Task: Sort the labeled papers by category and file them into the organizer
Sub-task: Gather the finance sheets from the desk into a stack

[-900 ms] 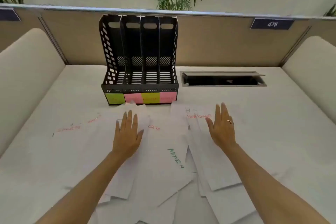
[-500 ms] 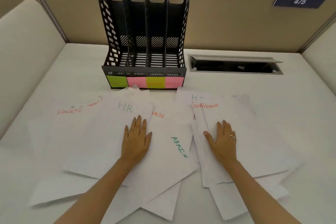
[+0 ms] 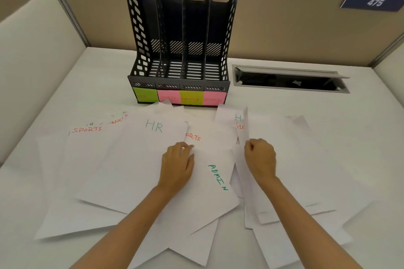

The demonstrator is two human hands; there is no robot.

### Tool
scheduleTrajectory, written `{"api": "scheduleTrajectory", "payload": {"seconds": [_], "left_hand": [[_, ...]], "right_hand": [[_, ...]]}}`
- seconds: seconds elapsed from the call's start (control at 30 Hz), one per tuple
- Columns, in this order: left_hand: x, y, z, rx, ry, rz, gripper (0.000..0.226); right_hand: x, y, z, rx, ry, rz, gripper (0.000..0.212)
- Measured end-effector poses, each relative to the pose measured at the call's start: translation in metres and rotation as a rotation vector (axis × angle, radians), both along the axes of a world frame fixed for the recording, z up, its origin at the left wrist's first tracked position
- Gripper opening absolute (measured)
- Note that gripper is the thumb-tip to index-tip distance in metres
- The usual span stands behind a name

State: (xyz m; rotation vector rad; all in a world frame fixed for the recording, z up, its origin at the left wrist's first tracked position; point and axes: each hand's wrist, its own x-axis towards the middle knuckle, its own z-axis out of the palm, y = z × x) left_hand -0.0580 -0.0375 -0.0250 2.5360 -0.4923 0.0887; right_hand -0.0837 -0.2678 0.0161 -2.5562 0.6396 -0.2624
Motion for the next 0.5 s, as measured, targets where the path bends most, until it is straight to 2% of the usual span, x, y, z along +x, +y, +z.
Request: {"api": "scheduleTrajectory", "payload": {"seconds": [0.03,0.1,0.17,0.23,0.27,0.33,0.4,0.43,0.5], "left_hand": [[-0.002,-0.007,0.005,-0.105,0.058,-0.022,0.03],[-0.002,-0.021,0.017,-0.362,0.357,-0.027,0.032],[0.001,-0.034,0.027,-0.619,0.715,0.042,0.035],[0.006,-0.042,0.031,-0.737,0.896,0.145,0.043],[0.007,-0.042,0.031,-0.73,0.888,0.17,0.045],[0.009,-0.038,0.027,-0.651,0.746,0.225,0.041],[0.013,-0.027,0.022,-0.571,0.599,0.271,0.024],[0.015,-0.022,0.021,-0.527,0.55,0.284,0.017],[0.022,-0.01,0.021,-0.462,0.502,0.31,0.019]], "right_hand": [[0.004,0.009,0.004,0.038,-0.011,0.033,0.042],[0.01,0.032,0.009,0.103,-0.009,0.113,0.044],[0.011,0.055,0.009,0.151,0.029,0.214,0.035],[0.009,0.073,0.005,0.233,0.067,0.34,0.022],[0.006,0.08,0.003,0.291,0.087,0.401,0.02],[0.0,0.086,0.001,0.388,0.111,0.493,0.018],[-0.003,0.08,-0.001,0.393,0.112,0.526,0.022],[-0.003,0.073,-0.002,0.388,0.1,0.496,0.026],[-0.002,0.052,-0.002,0.388,0.026,0.369,0.028]]}}
